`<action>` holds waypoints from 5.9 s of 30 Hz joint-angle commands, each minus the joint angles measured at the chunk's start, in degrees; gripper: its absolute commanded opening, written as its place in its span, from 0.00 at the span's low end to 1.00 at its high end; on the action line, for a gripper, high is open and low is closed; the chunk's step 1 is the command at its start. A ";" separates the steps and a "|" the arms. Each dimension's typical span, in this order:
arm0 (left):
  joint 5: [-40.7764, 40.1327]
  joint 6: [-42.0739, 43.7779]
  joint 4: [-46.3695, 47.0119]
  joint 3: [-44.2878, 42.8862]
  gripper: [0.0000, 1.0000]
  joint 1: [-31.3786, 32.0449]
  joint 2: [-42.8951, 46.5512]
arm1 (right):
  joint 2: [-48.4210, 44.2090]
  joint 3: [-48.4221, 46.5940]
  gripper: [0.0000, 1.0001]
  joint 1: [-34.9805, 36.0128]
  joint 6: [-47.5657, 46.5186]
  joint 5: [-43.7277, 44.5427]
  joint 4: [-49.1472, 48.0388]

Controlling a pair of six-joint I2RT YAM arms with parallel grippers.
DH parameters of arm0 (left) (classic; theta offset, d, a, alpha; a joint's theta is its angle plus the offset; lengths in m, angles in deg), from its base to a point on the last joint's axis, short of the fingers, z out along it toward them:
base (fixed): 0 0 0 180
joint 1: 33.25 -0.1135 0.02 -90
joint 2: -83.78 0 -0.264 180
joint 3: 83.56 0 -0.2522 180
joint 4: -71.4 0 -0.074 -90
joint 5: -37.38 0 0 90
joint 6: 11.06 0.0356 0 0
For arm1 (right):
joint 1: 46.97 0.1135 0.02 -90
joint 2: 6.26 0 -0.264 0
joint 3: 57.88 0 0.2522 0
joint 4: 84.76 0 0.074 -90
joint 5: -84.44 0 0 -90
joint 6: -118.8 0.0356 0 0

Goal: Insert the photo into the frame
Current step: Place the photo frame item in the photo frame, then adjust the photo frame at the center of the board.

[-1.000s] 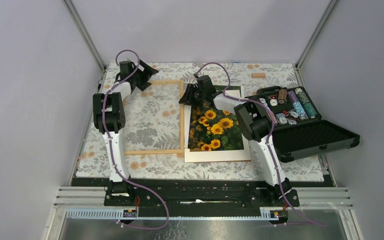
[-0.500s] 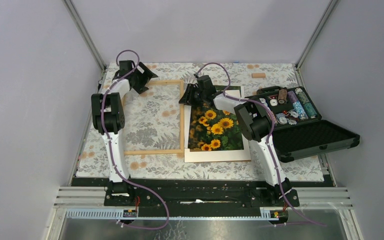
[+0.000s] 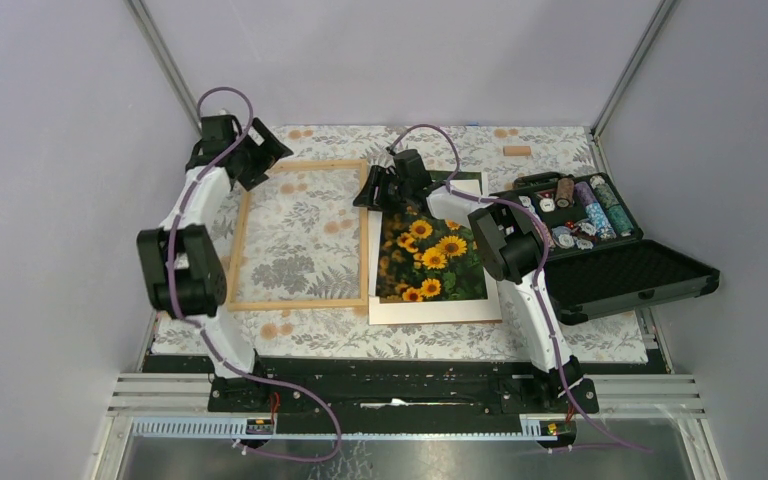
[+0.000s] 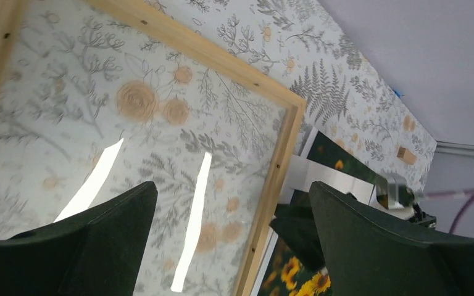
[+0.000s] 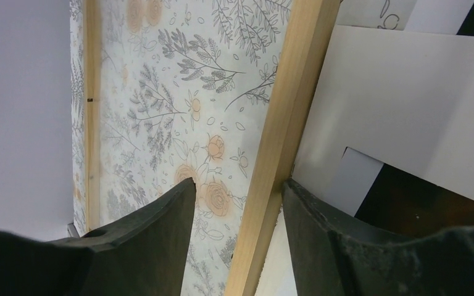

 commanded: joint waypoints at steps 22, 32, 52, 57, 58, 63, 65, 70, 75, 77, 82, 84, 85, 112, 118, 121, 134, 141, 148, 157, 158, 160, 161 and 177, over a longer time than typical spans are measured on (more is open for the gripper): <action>-23.61 -12.46 -27.96 38.32 0.99 11.02 44.02 | -10.77 15.51 0.26 11.09 21.02 20.25 3.26; -25.12 -19.23 -32.31 41.01 0.99 11.00 40.81 | -17.01 21.97 0.28 14.84 22.96 29.43 0.17; -22.61 -27.88 -25.37 52.75 0.99 11.02 47.59 | 15.72 -35.88 0.99 -1.81 -18.45 4.88 14.88; -21.67 -27.69 -20.68 54.97 0.99 11.03 46.03 | 25.74 -49.05 0.99 -1.75 -17.41 4.73 12.90; -21.77 -27.57 -20.03 55.47 0.99 11.02 46.16 | 26.43 -49.55 0.99 -1.82 -17.11 5.20 11.76; -21.72 -27.37 -17.09 57.12 0.99 10.96 45.78 | 27.86 -48.66 0.99 -2.03 -14.15 2.50 5.79; -21.50 -27.58 -16.04 57.31 0.99 10.97 44.96 | 28.77 -49.79 0.98 -2.05 -12.62 -0.35 5.37; -24.24 -25.68 -12.86 55.64 0.99 10.67 41.48 | 24.06 -39.97 0.85 -2.03 -8.76 -10.48 1.60; -23.71 -19.92 -8.22 51.56 0.99 7.37 35.82 | 16.37 -30.09 0.69 -2.10 -6.33 -19.29 -4.70; -22.85 -17.17 -6.90 49.87 0.99 6.02 33.21 | 12.88 -25.18 0.64 -2.10 -5.51 -20.70 -7.19; -23.99 -10.42 -6.01 43.65 0.98 2.80 27.53 | 6.30 -15.64 0.59 -2.13 -2.48 -24.53 -12.31; -23.46 -9.61 -5.27 42.82 0.98 1.15 26.65 | 4.23 -13.02 0.59 -2.10 -0.97 -25.10 -14.12; -22.43 -9.51 -4.53 42.88 0.99 0.38 26.08 | 3.58 -12.57 0.58 -2.09 0.16 -25.33 -14.56; -16.31 -3.09 -3.94 35.53 0.98 0.17 23.72 | -31.87 37.71 0.54 -0.09 3.56 -11.82 -14.41; -7.90 0.86 1.40 38.32 0.98 0.26 25.39 | -39.47 50.73 0.56 -1.02 2.26 -1.93 -9.75; -6.75 1.91 4.35 39.10 0.99 0.29 25.54 | -41.67 52.73 0.58 -1.31 -1.11 1.37 -5.73; -17.69 2.67 -2.16 37.44 0.99 -2.79 28.78 | -46.67 46.25 0.89 -3.61 -6.48 7.68 13.06; -22.18 2.38 -5.93 37.60 0.99 -3.47 31.65 | -46.63 46.90 0.87 -5.54 -5.05 6.98 13.23; -17.53 5.18 -4.70 37.63 0.99 -3.41 32.10 | -47.46 47.24 0.91 -9.24 -7.80 5.30 14.16; -15.48 2.70 -4.69 38.10 0.99 -3.58 29.27 | -41.18 44.32 0.99 -9.97 -5.44 -0.01 10.24; -14.53 2.37 -4.37 38.25 0.99 -4.02 28.76 | -39.90 43.75 0.99 -10.20 -5.40 -0.87 10.13; -11.89 1.95 -3.93 38.49 0.99 -5.45 27.24 | -37.74 43.12 0.99 -10.46 -5.24 -1.89 9.90; -11.27 1.83 -3.97 38.50 0.99 -5.94 26.35 | -36.92 43.00 1.00 -10.50 -5.31 -2.02 8.29; 3.84 -0.08 1.93 43.34 0.98 -7.51 23.26 | -37.31 42.74 0.92 -10.60 4.72 -14.73 -3.06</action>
